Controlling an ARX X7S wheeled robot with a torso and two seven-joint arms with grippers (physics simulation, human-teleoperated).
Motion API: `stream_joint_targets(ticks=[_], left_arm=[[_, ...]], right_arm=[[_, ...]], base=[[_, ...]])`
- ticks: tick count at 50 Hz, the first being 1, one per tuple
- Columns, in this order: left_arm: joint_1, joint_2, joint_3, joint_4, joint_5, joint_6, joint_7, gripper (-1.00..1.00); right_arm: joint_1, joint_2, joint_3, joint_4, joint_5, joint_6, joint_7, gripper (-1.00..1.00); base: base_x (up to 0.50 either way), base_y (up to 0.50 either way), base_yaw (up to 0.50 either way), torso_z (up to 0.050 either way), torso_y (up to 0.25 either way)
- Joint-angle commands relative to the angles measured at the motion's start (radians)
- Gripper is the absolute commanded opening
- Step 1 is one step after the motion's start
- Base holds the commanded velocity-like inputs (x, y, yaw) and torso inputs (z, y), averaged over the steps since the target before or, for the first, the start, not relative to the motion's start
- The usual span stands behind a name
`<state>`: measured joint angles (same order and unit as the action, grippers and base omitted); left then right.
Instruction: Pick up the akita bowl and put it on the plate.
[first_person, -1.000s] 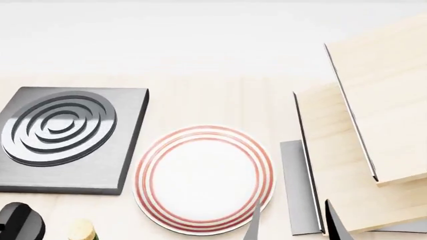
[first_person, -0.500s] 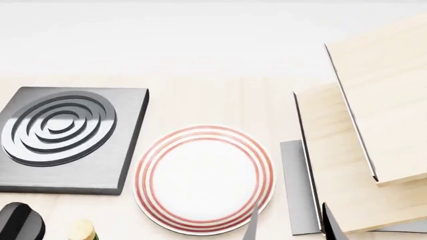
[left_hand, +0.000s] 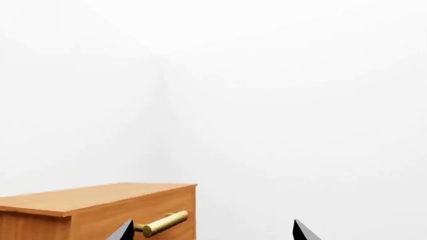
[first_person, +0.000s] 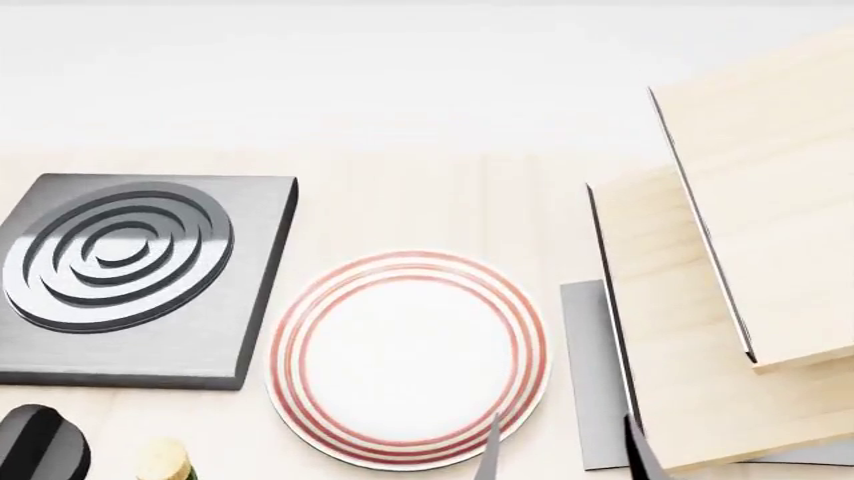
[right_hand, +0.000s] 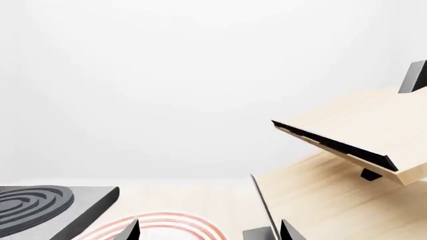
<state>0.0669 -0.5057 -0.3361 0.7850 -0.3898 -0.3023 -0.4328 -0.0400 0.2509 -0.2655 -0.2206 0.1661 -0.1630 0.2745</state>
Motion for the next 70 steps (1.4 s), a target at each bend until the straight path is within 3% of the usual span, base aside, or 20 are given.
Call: stream_joint_targets(ticks=[1, 28, 44, 51, 52, 70], left_arm=[[0.003, -0.059, -0.06, -0.012, -0.019, -0.058, 0.0, 1.0], [-0.071, -0.193, -0.183, 0.071, -0.184, -0.275, -0.031, 1.0], [-0.175, -0.303, -0.13, -0.004, -0.321, -0.424, -0.001, 1.0], [-0.251, -0.314, -0.12, -0.076, -0.502, -0.583, -0.04, 1.0], [-0.231, -0.331, -0.075, -0.071, -0.418, -0.537, -0.025, 1.0], [-0.241, -0.324, -0.095, -0.134, -0.535, -0.635, -0.044, 1.0]], right_arm=[[0.007, -0.001, -0.013, 0.028, -0.002, -0.01, -0.002, 1.0], [0.017, -0.005, -0.039, 0.078, -0.008, -0.03, 0.002, 1.0], [0.027, -0.009, -0.053, 0.12, -0.01, -0.044, 0.004, 1.0], [0.028, -0.01, -0.062, 0.132, -0.012, -0.05, 0.003, 1.0], [0.031, -0.012, -0.063, 0.144, -0.01, -0.053, 0.001, 1.0], [0.033, -0.009, -0.075, 0.155, -0.011, -0.056, 0.008, 1.0]], base=[[0.0, 0.0, 0.0, 0.0, 0.0], [0.0, 0.0, 0.0, 0.0, 0.0], [0.0, 0.0, 0.0, 0.0, 0.0], [0.0, 0.0, 0.0, 0.0, 0.0], [0.0, 0.0, 0.0, 0.0, 0.0], [0.0, 0.0, 0.0, 0.0, 0.0]])
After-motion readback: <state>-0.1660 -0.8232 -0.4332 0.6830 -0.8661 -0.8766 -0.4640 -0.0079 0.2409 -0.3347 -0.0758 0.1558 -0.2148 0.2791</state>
